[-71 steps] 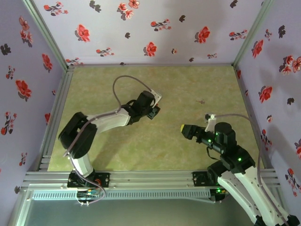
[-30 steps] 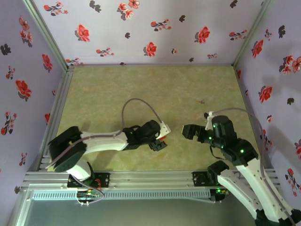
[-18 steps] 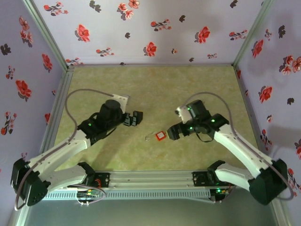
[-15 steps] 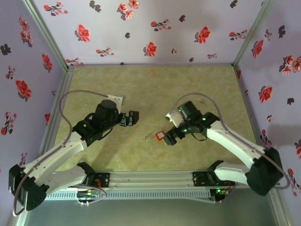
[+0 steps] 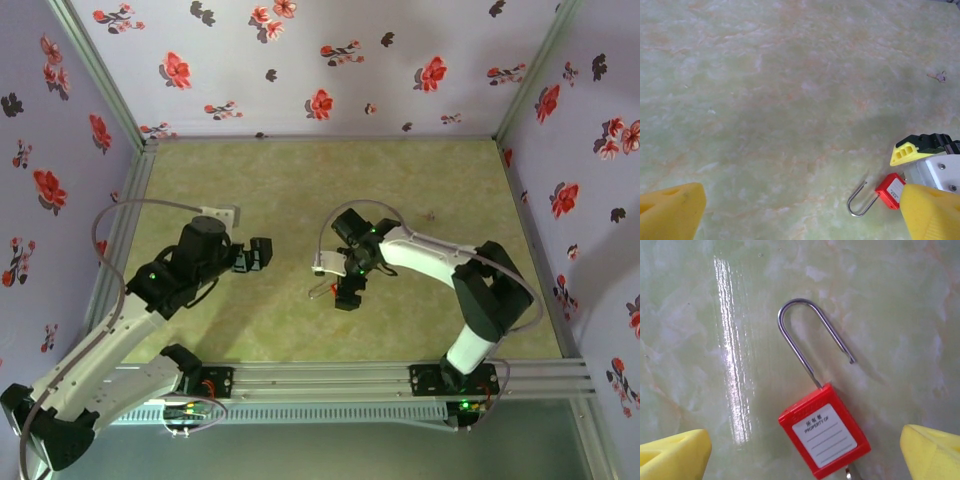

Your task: Unlock with the key

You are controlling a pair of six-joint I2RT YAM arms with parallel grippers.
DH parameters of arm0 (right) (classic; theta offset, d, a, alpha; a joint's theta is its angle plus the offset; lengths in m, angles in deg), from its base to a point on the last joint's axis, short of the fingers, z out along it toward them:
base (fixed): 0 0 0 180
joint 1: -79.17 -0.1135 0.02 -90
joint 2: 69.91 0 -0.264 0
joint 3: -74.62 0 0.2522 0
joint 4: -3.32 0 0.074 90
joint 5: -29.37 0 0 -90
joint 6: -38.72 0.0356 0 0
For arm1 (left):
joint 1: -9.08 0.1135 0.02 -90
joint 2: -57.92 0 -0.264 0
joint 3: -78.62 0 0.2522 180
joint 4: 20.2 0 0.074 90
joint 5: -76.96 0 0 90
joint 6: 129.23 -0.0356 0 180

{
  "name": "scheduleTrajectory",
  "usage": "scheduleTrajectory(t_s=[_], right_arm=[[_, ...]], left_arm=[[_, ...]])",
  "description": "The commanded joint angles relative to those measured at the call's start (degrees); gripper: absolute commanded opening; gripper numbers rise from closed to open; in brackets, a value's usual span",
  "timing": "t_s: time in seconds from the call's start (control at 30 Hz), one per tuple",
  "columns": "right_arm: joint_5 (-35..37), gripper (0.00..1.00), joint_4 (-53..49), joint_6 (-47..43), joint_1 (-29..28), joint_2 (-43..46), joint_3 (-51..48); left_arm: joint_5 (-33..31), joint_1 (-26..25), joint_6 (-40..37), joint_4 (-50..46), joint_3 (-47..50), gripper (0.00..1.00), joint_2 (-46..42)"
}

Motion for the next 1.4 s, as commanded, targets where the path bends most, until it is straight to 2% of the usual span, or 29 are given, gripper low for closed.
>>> scheduleTrajectory(t_s=[0.0, 0.27, 0.7, 0.8, 0.97, 1.1, 1.23, 1.37], right_arm=[[1.6, 0.97, -0.4, -5.2, -0.6, -1.7, 2.0], [6.0, 0.93, 4.8, -5.8, -2.3, -4.3, 0.3], [9.2, 0.78, 9.4, -0.9, -2.9, -2.4, -5.4], [9.9, 0.71, 10.1, 0.5, -3.0, -1.4, -6.9], [11.2, 0.5, 11.1, 3.9, -3.5, -0.5, -7.7], [12.4, 0.4, 11.8, 8.3, -3.8, -0.2, -8.1], [14.3, 0.26, 9.9, 16.1, -3.8, -0.5, -6.6], [18.1, 0.2, 9.0, 29.3, -3.9, -1.4, -4.2]], left_arm=[[-2.1, 0.5, 0.6, -2.5, -1.3, 1.0, -1.7], [-3.1, 0.8, 0.5, -2.5, -0.9, 1.0, -2.2], [-3.6, 0.9, 0.0, -2.3, -0.2, 1.0, -2.5], [-3.7, 0.9, -0.3, -1.7, 0.1, 1.0, -2.5], [-3.7, 1.0, -0.4, -1.3, 0.2, 1.0, -2.3], [-3.6, 1.0, -0.9, -1.4, 0.1, 1.0, -2.5], [-3.7, 1.0, -1.2, -1.2, 0.0, 1.0, -2.5], [-3.6, 1.1, -1.6, -0.8, -0.1, 1.0, -2.4]])
